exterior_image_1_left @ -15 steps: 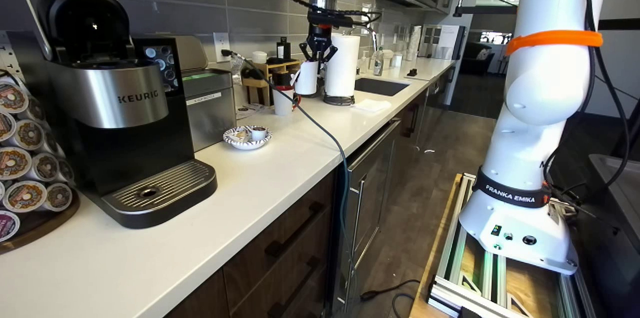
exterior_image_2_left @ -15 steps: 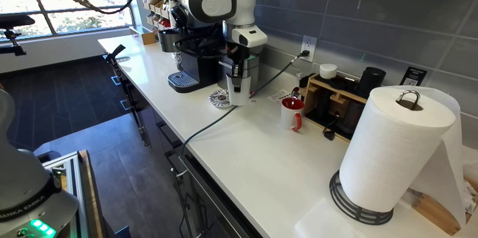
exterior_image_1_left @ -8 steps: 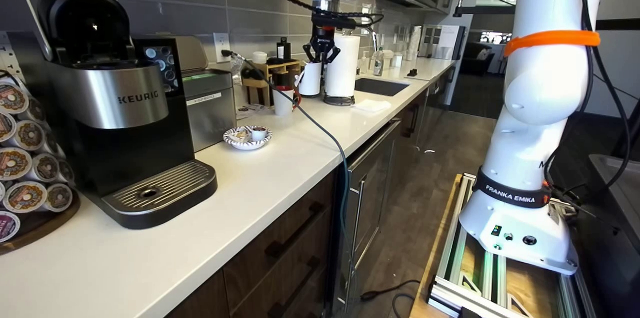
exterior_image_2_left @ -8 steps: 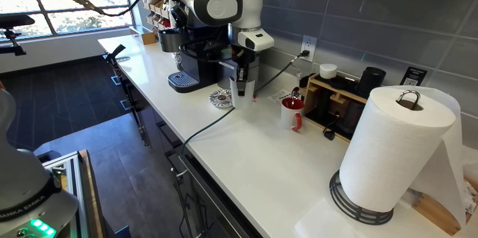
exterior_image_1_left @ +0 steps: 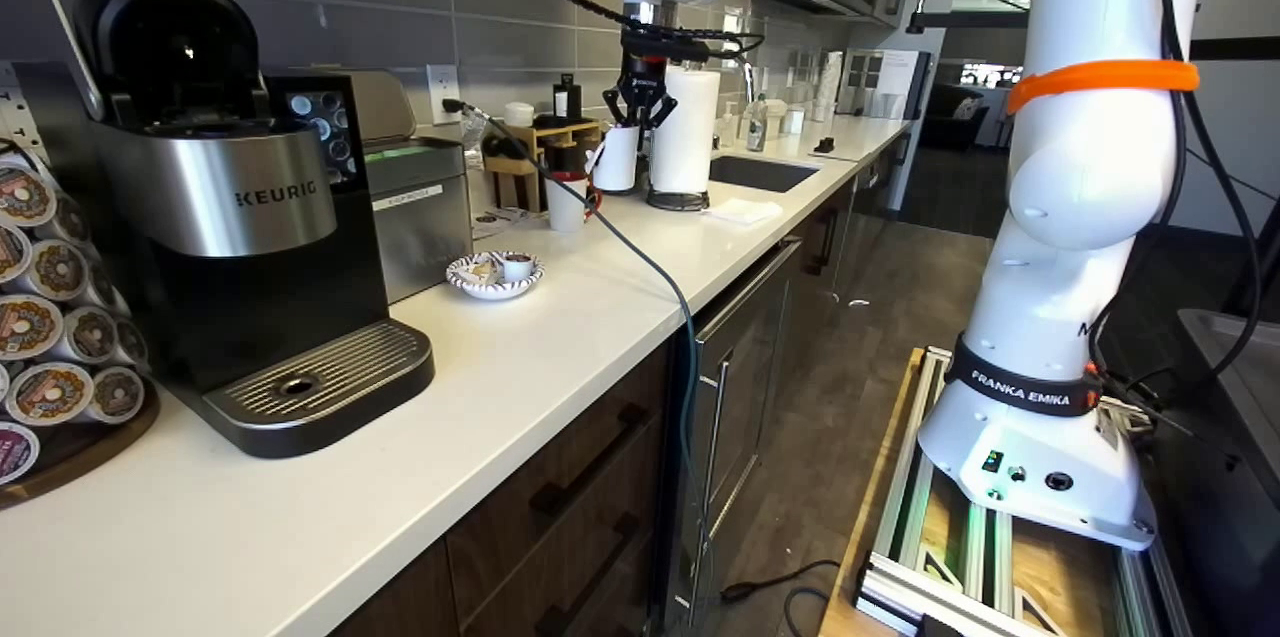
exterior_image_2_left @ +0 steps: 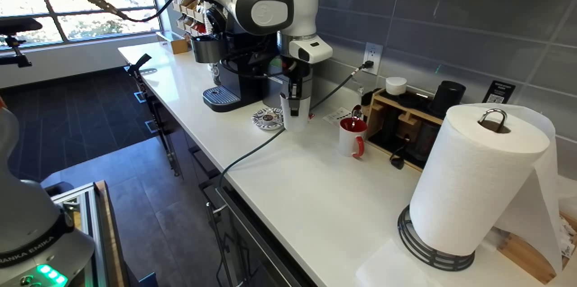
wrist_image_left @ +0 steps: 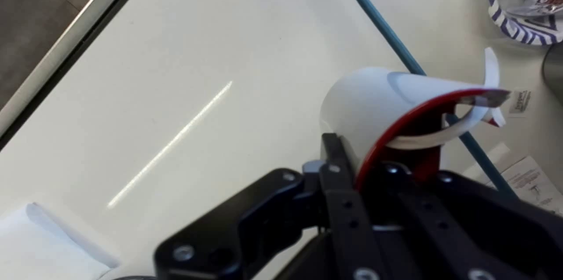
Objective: Move the broken mug to the right.
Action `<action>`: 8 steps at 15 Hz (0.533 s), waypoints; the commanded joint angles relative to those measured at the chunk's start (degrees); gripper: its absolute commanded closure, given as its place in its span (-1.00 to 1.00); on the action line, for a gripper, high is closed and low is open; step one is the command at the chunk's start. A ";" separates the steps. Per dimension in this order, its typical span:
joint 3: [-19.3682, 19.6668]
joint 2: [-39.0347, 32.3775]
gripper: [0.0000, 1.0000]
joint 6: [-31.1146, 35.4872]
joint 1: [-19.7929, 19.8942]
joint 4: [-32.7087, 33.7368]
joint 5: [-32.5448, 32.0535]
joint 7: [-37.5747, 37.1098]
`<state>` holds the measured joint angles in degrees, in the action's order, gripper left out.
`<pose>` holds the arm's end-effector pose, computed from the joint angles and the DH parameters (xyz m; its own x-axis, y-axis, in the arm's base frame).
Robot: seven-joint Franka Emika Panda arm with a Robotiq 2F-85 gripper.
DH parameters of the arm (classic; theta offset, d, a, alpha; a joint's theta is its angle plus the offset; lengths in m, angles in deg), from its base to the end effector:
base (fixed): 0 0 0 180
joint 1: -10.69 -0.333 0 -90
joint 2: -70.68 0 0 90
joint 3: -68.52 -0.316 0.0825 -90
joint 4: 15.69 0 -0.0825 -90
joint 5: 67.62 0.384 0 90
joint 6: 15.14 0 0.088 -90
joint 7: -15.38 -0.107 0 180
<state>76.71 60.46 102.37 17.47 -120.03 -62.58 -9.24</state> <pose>0.5955 -0.1500 0.4436 0.7466 -0.6648 0.0250 -0.6620 -0.7461 -0.0717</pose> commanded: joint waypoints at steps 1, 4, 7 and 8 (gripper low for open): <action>0.55 -2.26 0.95 3.97 1.72 2.27 2.69 5.85; 2.18 -5.35 0.95 4.44 4.02 5.71 1.36 10.73; 3.92 -9.44 0.95 3.82 6.38 10.64 -1.12 15.97; 4.10 -11.27 0.95 4.02 7.16 12.61 -1.65 18.58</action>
<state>80.18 54.15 106.90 22.69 -114.05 -62.78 3.84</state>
